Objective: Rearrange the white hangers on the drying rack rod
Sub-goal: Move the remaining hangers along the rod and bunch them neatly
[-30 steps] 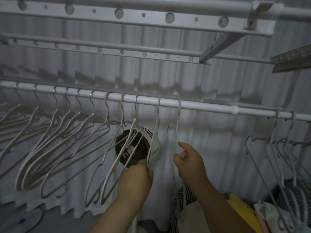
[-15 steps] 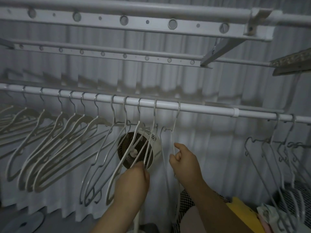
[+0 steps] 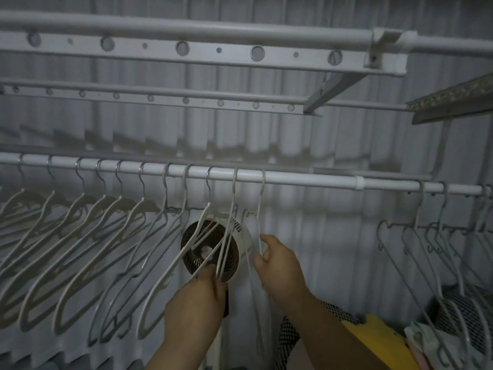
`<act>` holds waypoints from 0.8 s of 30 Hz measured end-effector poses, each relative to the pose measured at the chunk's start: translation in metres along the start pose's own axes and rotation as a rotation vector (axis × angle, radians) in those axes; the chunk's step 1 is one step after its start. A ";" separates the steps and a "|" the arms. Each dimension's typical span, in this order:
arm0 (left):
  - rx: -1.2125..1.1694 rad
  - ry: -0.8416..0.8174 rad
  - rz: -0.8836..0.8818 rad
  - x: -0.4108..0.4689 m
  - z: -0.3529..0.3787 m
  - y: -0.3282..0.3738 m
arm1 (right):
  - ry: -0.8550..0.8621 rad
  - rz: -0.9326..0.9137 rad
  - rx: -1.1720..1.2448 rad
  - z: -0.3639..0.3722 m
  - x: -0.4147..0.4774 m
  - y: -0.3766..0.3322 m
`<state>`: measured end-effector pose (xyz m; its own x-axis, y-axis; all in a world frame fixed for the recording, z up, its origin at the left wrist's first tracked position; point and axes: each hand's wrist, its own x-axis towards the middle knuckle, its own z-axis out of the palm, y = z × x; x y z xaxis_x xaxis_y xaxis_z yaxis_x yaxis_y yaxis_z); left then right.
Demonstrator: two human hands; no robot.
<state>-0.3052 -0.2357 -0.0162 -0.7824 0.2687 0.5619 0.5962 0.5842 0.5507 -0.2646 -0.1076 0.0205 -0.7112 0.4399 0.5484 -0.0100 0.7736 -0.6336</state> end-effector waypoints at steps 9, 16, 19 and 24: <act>-0.157 0.236 0.163 -0.019 -0.024 0.042 | 0.234 -0.008 0.113 -0.051 -0.017 0.017; -0.513 0.141 0.312 -0.050 0.039 0.132 | 0.440 0.025 0.250 -0.169 -0.051 0.068; -0.632 0.054 0.292 -0.067 0.078 0.176 | 0.571 0.046 0.329 -0.223 -0.064 0.097; -0.704 -0.209 0.024 -0.095 0.141 0.238 | 0.413 0.203 0.200 -0.267 -0.072 0.157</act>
<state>-0.1138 -0.0142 -0.0254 -0.7441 0.4563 0.4880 0.5330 -0.0350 0.8454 -0.0274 0.1045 0.0276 -0.3754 0.7475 0.5480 -0.0642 0.5688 -0.8199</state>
